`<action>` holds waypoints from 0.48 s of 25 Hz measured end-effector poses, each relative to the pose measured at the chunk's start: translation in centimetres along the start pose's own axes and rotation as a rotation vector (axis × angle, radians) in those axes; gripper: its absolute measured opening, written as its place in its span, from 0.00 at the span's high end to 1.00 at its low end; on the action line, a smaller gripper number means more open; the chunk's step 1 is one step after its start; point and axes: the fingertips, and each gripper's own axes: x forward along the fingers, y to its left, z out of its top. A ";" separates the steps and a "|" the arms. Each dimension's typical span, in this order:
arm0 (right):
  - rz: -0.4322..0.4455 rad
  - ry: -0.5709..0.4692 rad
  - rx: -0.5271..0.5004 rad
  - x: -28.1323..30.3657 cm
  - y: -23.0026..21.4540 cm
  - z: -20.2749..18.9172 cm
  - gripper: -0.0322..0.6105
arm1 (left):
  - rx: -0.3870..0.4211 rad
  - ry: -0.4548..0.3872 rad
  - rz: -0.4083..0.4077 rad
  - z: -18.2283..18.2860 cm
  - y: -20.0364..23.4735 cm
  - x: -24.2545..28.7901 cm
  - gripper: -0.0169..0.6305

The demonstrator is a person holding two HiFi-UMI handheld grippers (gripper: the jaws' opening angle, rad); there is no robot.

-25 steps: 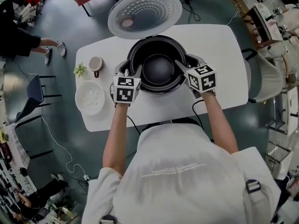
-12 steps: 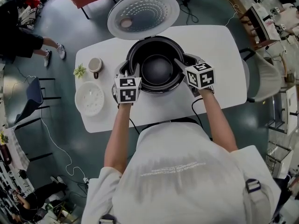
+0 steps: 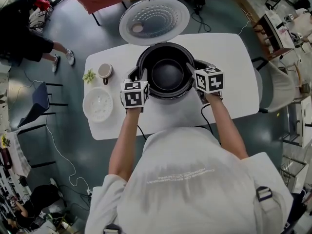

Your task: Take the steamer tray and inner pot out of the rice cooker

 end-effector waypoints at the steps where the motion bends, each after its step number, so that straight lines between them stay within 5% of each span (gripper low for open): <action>1: 0.002 -0.007 0.005 -0.2 0.1 0.2 0.77 | -0.011 -0.012 0.000 0.2 0.0 -0.2 0.80; 12: 0.050 -0.118 0.012 -3.4 1.9 4.2 0.79 | -0.128 -0.183 0.001 3.3 0.6 -3.6 0.83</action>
